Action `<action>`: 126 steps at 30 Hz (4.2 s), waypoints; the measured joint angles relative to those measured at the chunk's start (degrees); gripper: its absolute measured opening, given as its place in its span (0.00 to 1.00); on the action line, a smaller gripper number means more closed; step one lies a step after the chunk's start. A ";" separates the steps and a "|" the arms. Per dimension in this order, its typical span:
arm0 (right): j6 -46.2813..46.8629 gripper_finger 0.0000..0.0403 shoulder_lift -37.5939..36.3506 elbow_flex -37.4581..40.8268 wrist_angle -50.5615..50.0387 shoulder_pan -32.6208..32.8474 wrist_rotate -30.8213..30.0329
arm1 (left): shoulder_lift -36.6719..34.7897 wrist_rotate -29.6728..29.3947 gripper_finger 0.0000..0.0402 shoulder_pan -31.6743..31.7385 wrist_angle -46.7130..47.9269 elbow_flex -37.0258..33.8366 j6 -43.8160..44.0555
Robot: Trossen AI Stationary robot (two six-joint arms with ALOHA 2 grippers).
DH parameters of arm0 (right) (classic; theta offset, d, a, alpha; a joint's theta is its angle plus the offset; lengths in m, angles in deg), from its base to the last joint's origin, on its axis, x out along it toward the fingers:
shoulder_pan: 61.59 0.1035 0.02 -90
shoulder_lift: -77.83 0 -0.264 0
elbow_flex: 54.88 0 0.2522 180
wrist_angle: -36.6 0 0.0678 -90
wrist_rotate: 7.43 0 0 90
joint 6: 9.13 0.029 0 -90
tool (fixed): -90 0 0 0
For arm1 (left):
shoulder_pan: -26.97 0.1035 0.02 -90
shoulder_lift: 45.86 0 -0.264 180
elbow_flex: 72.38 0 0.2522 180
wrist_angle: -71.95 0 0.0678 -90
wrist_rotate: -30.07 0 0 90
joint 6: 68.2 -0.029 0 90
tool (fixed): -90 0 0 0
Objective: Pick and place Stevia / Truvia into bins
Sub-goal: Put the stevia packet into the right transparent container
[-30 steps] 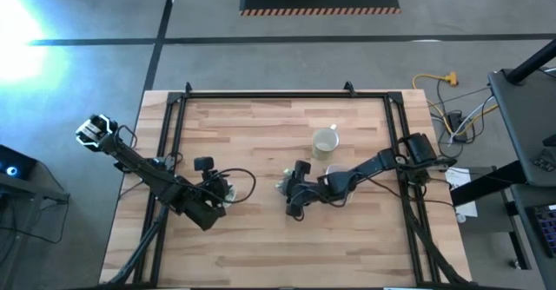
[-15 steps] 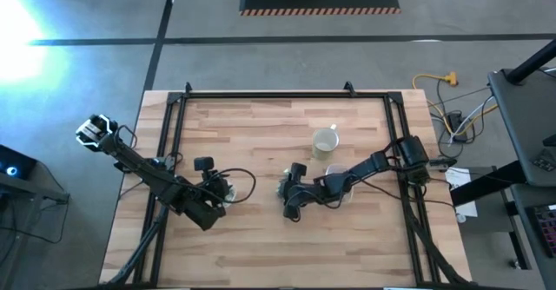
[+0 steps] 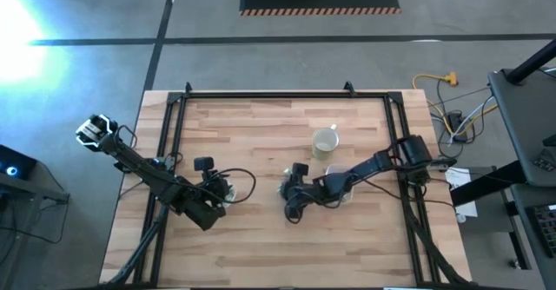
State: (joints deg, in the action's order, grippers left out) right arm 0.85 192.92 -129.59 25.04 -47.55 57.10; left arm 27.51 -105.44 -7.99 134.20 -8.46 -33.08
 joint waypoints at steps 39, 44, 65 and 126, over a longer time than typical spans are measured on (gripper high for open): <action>0.89 0.02 -13.20 -5.35 -23.81 6.80 -6.22 | 0.02 -0.33 0.35 0.02 -0.42 -1.07 0.01; 12.17 0.02 -16.88 -5.33 -37.97 9.51 -6.19 | 0.02 -0.34 0.35 0.02 -0.46 -1.07 0.01; 38.87 0.02 -17.91 -1.35 -61.79 13.09 -5.66 | 0.02 -0.38 0.35 0.02 -1.06 -1.07 -0.02; -7.96 0.27 -15.97 2.18 -11.03 12.95 -7.37 | 13.87 0.46 0.35 11.37 -42.96 -3.69 -37.19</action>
State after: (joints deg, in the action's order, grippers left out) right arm -7.11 176.95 -127.40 14.01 -34.59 49.73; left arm 41.38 -104.99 3.38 91.24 -12.16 -70.27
